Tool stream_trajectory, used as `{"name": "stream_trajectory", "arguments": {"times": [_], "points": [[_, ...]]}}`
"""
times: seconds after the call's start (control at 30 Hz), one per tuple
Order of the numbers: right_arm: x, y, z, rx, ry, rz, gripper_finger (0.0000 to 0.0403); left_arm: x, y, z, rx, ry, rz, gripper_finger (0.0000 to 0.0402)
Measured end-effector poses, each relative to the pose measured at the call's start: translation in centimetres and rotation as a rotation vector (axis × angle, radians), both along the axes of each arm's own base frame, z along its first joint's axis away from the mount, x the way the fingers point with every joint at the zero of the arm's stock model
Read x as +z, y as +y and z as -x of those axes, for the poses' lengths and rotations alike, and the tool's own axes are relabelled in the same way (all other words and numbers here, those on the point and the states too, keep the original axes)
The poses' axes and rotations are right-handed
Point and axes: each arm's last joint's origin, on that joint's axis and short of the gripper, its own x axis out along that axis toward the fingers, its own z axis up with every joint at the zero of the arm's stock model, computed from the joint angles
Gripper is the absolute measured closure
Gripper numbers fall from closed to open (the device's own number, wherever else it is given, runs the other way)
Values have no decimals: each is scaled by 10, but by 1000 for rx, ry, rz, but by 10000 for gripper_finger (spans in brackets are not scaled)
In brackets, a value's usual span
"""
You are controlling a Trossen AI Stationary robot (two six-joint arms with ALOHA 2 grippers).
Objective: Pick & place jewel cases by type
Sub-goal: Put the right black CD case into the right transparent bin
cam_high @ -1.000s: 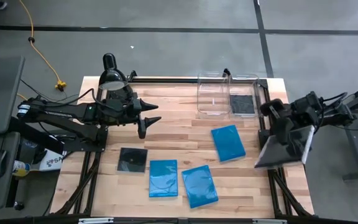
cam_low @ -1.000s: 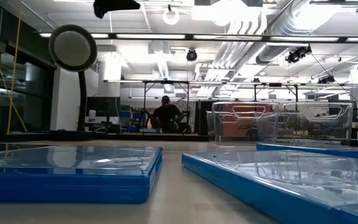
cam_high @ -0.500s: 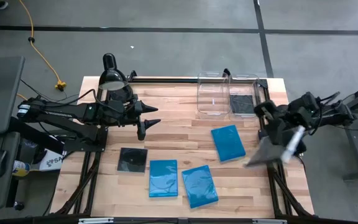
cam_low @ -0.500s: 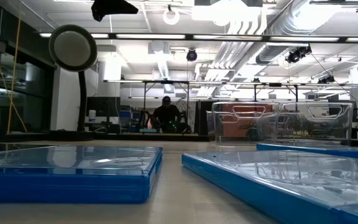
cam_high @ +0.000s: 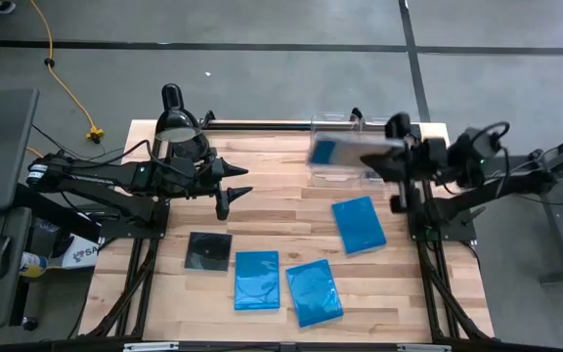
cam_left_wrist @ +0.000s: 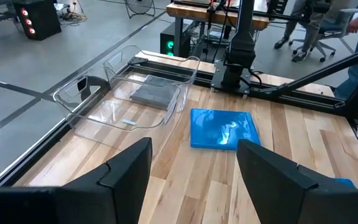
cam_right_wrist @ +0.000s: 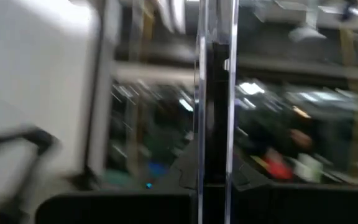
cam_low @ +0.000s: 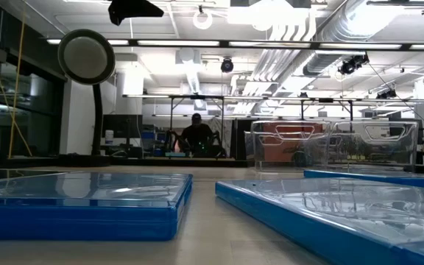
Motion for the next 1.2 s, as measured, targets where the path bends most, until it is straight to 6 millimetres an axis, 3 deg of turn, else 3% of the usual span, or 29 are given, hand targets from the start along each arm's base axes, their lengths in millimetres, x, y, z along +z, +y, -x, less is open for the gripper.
{"name": "stream_trajectory", "arguments": {"times": [0.13,0.27,0.57,0.83,1.2], "points": [[36,-4,-8,-192,166,60,403,-1,0,0,0,6,-1,166],[60,-6,-17,-313,318,114,403,-2,0,1,0,22,-2,166],[80,-12,-43,-703,548,39,403,-3,0,1,1,28,-2,166],[62,-26,-65,-969,625,-192,403,-3,0,1,2,27,2,166],[-17,-80,-70,-1093,967,-715,403,-3,0,1,7,26,4,166]]}}
